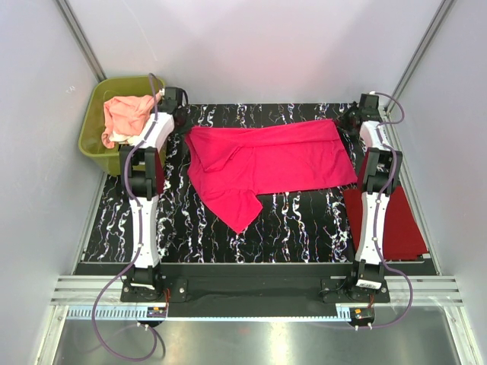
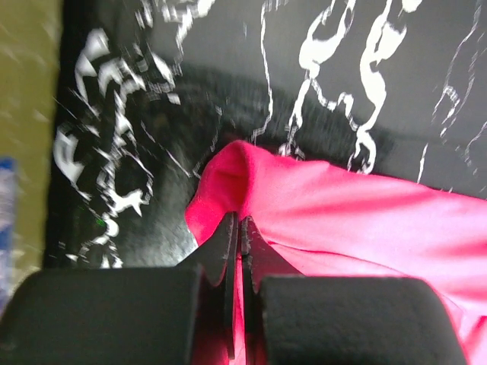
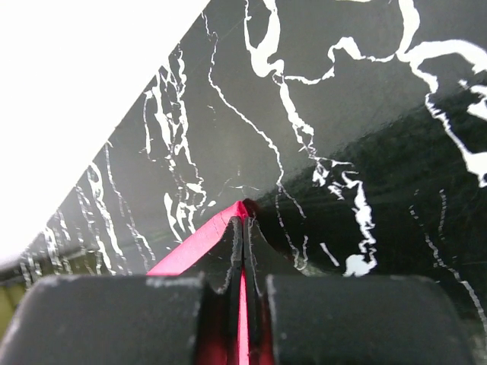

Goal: Fold and stack the t-shirts
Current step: Fold the tshirt

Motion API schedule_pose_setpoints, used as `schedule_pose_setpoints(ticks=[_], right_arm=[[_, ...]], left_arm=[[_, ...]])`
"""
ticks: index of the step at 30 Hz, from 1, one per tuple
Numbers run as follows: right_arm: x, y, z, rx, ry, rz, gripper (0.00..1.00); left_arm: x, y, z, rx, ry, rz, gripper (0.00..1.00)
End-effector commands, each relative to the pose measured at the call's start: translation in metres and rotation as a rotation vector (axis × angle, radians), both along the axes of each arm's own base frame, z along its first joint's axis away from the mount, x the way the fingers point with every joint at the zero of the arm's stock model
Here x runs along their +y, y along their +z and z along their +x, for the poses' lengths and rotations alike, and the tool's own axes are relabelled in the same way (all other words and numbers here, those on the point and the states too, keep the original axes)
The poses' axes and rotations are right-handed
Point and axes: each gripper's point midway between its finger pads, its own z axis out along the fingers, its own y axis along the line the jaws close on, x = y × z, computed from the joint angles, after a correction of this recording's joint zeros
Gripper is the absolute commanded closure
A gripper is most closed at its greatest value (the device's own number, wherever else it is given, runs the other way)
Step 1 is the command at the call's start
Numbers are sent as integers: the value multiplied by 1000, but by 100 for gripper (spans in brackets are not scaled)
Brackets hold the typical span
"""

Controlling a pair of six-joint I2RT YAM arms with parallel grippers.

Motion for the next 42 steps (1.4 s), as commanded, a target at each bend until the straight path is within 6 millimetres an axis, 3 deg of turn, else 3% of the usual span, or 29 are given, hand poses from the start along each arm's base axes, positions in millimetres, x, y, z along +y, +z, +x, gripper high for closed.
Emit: schedule_pose_setpoints(ticks=[1, 2, 3, 5, 6, 8, 10, 13, 14, 15, 16, 17, 18, 19, 20, 21, 22, 23, 24, 25, 26, 27, 29, 30, 32, 33, 37, 40, 42], right_arm=[[8, 22, 16, -60, -40, 48, 100], [10, 25, 17, -67, -37, 48, 95], [10, 29, 19, -75, -40, 46, 90], [9, 37, 19, -79, -46, 35, 78], [6, 38, 18, -68, -55, 14, 68], [1, 53, 16, -76, -59, -16, 61], [-7, 60, 11, -63, -67, -72, 49], [-20, 86, 1, -53, -72, -166, 36], [-24, 102, -3, -59, -75, -196, 34], [-27, 105, -12, -28, -73, -223, 32], [-32, 109, -18, -15, -66, -272, 32], [-33, 130, -24, -28, -61, -296, 32], [-34, 121, -36, 20, -44, -315, 32], [-34, 125, -43, 34, -45, -323, 32], [-32, 144, -51, 21, -46, -326, 34], [-30, 128, -63, 75, -37, -315, 37], [-25, 130, -70, 83, -32, -300, 40], [-16, 148, -78, 62, -25, -285, 51], [-2, 133, -87, 90, 3, -237, 56], [9, 133, -90, 82, 20, -212, 59], [36, 150, -95, 40, 63, -192, 61], [57, 138, -98, 35, 99, -153, 64], [90, 147, -103, -5, 150, -120, 66], [141, 142, -109, -17, 221, -75, 67], [183, 141, -115, -64, 265, -16, 70], [223, 139, -125, -59, 298, 47, 74], [301, 133, -139, -90, 374, 149, 88], [349, 108, -148, -54, 427, 205, 91], [370, 105, -148, -43, 452, 226, 91]], left_arm=[[25, 38, 22, -110, 13, 97, 100], [26, 43, 26, -124, 14, 106, 99], [27, 44, 26, -121, 11, 111, 84], [27, 53, 26, -135, 3, 116, 72], [27, 55, 25, -135, 1, 118, 60], [25, 65, 22, -148, -10, 114, 46], [20, 64, 15, -133, -26, 98, 39], [16, 71, -2, -112, -21, 88, 39], [11, 85, -8, -129, -28, 79, 39], [7, 89, -12, -139, -35, 70, 39], [3, 77, -25, -102, -44, 68, 40], [-5, 96, -33, -132, -56, 60, 40], [-11, 100, -37, -141, -66, 49, 40], [-19, 89, -49, -108, -86, 20, 41], [-29, 102, -54, -131, -102, 3, 42], [-37, 102, -62, -121, -124, -21, 43], [-49, 104, -69, -115, -149, -41, 44], [-52, 105, -80, -107, -159, -43, 46], [-56, 106, -86, -108, -170, -46, 47], [-63, 107, -93, -105, -186, -51, 48], [-64, 107, -105, -98, -190, -50, 48], [-65, 108, -110, -98, -194, -53, 49], [-69, 114, -124, -107, -207, -62, 51], [-68, 104, -133, -84, -209, -63, 51], [-70, 108, -143, -93, -216, -79, 54], [-70, 99, -150, -74, -220, -81, 55], [-79, 91, -158, -53, -277, -119, 59], [-83, 74, -156, 14, -311, -120, 61], [-82, 68, -155, 39, -317, -108, 62]])
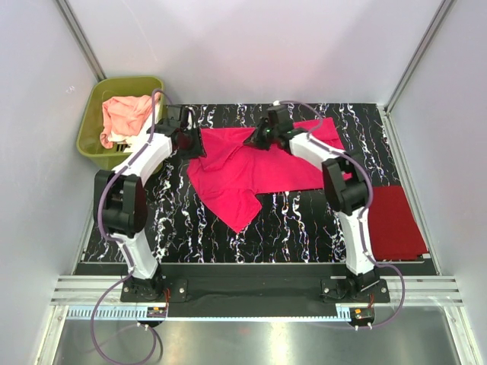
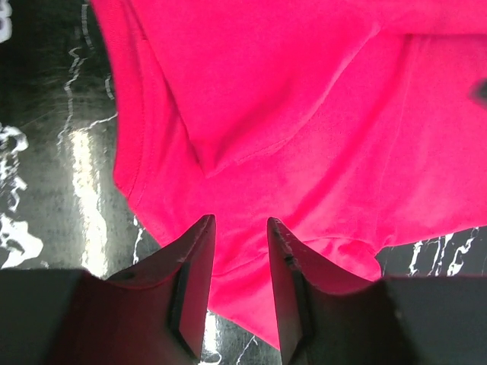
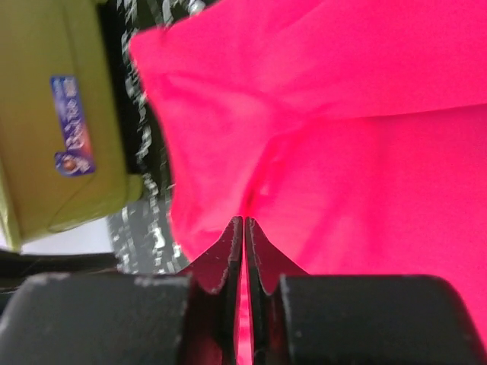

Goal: Fold and stack the t-shirts
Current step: Fold the tshirt

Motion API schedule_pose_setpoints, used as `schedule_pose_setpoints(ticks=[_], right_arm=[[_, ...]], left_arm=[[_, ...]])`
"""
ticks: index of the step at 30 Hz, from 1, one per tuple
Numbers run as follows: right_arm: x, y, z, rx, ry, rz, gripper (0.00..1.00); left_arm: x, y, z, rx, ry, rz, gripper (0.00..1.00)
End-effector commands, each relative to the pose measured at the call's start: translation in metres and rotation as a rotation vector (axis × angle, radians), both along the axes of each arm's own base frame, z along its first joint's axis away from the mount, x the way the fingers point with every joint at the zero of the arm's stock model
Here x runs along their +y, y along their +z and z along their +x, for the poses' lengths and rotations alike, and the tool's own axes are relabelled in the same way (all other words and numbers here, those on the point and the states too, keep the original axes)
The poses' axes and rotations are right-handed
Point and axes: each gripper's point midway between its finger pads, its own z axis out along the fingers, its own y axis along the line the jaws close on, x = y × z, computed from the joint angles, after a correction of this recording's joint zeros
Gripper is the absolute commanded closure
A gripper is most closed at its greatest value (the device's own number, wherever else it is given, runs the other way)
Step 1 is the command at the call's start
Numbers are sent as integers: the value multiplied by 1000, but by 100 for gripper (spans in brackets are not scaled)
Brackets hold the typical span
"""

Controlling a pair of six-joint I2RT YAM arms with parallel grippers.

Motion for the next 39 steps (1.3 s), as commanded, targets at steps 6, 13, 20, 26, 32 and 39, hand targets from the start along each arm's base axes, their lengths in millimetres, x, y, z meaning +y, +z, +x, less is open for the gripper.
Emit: schedule_pose_setpoints(ticks=[6, 13, 20, 26, 32, 39], right_arm=[[56, -14, 10, 6, 6, 125, 81], [64, -34, -2, 26, 27, 124, 89], [69, -50, -7, 69, 29, 132, 89], [70, -54, -10, 77, 26, 128, 91], [69, -63, -14, 93, 24, 122, 92], [71, -72, -18, 109, 42, 125, 88]], left_arm=[[-3, -8, 28, 13, -8, -44, 65], [0, -29, 37, 57, 45, -142, 69], [0, -36, 43, 69, 61, -168, 70], [-2, -42, 48, 83, 62, -182, 71], [-1, -53, 48, 106, 68, -182, 71], [-2, -56, 49, 113, 69, -193, 72]])
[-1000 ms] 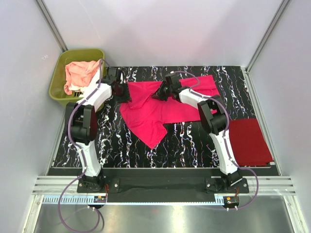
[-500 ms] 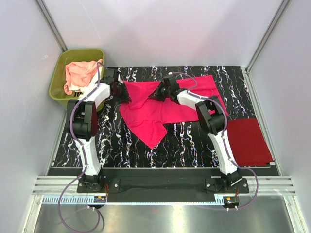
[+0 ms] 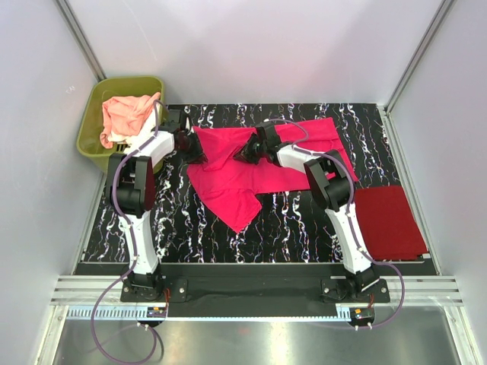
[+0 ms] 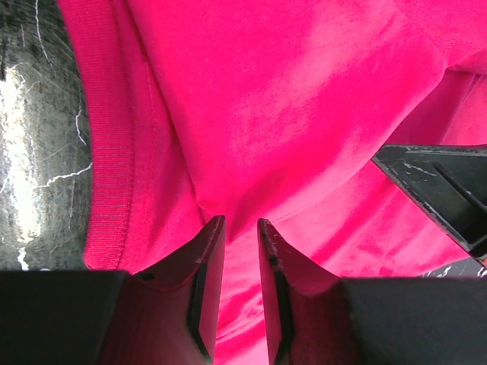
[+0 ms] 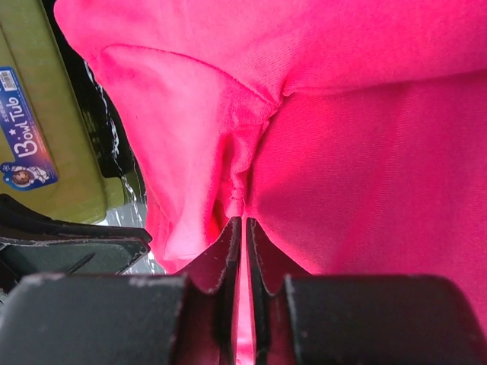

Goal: Fold and stack the t-shirts
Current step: Fold the tshirt

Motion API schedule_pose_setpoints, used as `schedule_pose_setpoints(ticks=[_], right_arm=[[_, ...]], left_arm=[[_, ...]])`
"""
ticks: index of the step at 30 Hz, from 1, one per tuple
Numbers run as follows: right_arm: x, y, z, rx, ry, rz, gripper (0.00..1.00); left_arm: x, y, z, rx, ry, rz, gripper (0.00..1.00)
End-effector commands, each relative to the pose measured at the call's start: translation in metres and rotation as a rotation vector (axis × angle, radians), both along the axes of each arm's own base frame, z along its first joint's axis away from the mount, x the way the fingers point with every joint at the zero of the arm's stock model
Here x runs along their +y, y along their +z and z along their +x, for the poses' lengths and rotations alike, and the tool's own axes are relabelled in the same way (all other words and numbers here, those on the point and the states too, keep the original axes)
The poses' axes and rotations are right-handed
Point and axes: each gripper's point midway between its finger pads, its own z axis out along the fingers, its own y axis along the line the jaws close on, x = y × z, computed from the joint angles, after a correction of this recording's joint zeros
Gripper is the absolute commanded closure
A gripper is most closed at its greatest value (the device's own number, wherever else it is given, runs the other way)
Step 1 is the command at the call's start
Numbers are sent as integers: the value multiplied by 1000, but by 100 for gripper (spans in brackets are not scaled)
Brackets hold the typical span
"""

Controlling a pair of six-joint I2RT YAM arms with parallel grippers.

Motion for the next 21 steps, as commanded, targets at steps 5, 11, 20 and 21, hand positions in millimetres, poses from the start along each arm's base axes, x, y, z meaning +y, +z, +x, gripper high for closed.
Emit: schedule_pose_setpoints(ticks=[5, 11, 20, 21], right_arm=[[18, 3, -2, -12, 42, 47, 83], [23, -1, -1, -9, 53, 57, 79], [26, 2, 8, -18, 39, 73, 76], [27, 2, 8, -18, 40, 74, 74]], left_arm=[[-4, 11, 18, -51, 2, -39, 72], [-4, 12, 19, -52, 0, -38, 73], [-1, 9, 19, -46, 3, -34, 73], [-1, 10, 19, -48, 1, -35, 74]])
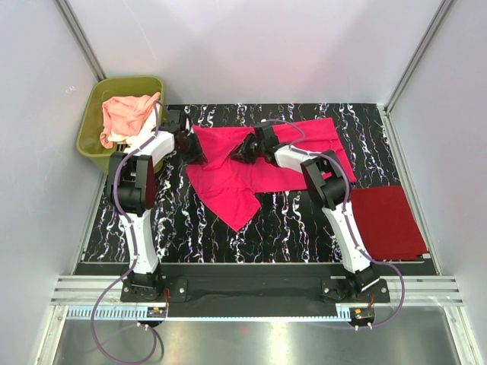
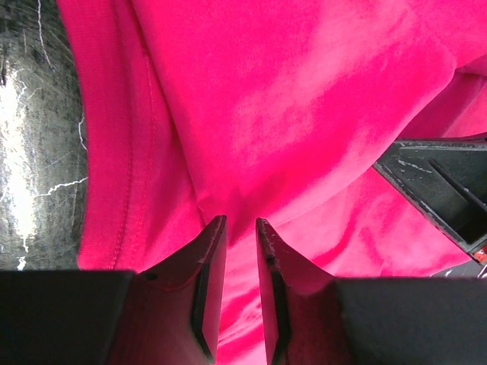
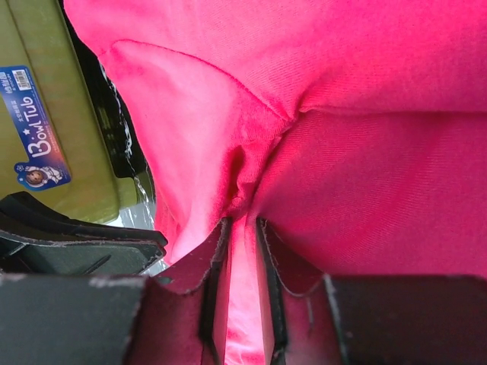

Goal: Fold and stack the t-shirts
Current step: Fold the tshirt

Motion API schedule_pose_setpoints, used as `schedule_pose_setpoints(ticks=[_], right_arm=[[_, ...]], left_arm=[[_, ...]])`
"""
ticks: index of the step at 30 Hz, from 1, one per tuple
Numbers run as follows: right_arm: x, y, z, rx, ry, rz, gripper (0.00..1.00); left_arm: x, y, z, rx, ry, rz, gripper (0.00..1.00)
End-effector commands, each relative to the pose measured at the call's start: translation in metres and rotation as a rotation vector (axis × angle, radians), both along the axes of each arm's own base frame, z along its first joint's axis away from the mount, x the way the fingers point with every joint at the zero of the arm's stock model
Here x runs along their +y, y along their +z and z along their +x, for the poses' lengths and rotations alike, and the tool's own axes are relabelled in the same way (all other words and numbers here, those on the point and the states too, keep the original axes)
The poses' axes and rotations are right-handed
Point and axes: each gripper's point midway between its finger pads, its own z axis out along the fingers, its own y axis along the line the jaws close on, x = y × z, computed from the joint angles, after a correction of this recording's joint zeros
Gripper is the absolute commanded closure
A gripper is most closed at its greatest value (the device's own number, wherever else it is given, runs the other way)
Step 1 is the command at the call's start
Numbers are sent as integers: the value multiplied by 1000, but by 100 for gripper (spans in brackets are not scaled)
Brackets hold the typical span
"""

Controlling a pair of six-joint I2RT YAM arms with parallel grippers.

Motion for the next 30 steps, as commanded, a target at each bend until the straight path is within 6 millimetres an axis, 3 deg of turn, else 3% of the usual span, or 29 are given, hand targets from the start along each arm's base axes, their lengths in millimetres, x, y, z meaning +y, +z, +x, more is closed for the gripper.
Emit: schedule_pose_setpoints(ticks=[1, 10, 24, 29, 30], right_arm=[[13, 9, 4, -27, 13, 21, 74], [13, 21, 9, -50, 7, 16, 72], [12, 0, 12, 15, -17, 26, 68], [13, -1, 14, 18, -18, 36, 73], [13, 1, 15, 17, -19, 38, 79]], left_arm=[[-2, 16, 16, -58, -8, -28, 74], [0, 15, 17, -58, -5, -30, 76], [-1, 13, 20, -53, -5, -38, 76], [-1, 14, 21, -58, -2, -40, 77], [-1, 15, 22, -63, -3, -40, 77]])
